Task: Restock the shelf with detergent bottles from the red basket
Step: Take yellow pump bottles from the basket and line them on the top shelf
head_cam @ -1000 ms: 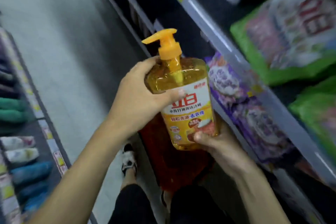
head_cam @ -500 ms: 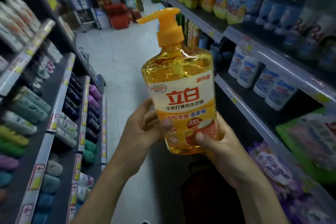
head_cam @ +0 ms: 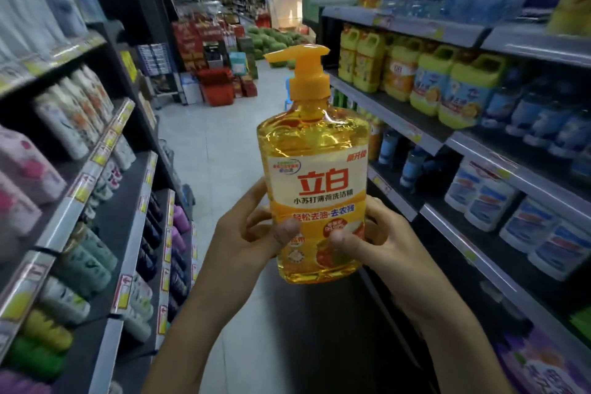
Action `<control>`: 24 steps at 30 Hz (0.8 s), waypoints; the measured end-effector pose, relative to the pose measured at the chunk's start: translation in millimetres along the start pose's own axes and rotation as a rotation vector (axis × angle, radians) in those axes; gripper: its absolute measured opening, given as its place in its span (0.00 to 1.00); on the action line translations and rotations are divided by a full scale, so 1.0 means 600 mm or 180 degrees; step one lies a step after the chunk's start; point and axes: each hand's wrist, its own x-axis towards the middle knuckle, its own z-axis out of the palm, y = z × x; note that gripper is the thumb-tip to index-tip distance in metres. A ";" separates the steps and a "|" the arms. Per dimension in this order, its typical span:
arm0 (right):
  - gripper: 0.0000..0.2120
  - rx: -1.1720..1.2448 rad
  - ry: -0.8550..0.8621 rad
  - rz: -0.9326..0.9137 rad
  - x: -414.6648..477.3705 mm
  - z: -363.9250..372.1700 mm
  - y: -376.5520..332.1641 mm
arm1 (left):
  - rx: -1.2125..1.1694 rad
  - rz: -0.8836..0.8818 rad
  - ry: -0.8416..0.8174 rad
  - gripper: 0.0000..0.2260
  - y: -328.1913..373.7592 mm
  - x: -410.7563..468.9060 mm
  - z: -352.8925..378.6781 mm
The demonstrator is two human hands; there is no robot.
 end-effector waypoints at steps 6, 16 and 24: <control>0.21 0.0103 0.0079 -0.0017 0.077 0.027 -0.001 | -0.0019 -0.0040 0.0008 0.26 -0.020 0.063 -0.052; 0.23 0.0085 0.0272 -0.0003 0.277 -0.009 0.063 | 0.0095 -0.0174 -0.0123 0.30 -0.081 0.270 -0.090; 0.18 0.0341 0.0236 -0.0059 0.509 -0.097 0.077 | 0.0187 -0.0203 -0.0165 0.26 -0.110 0.533 -0.089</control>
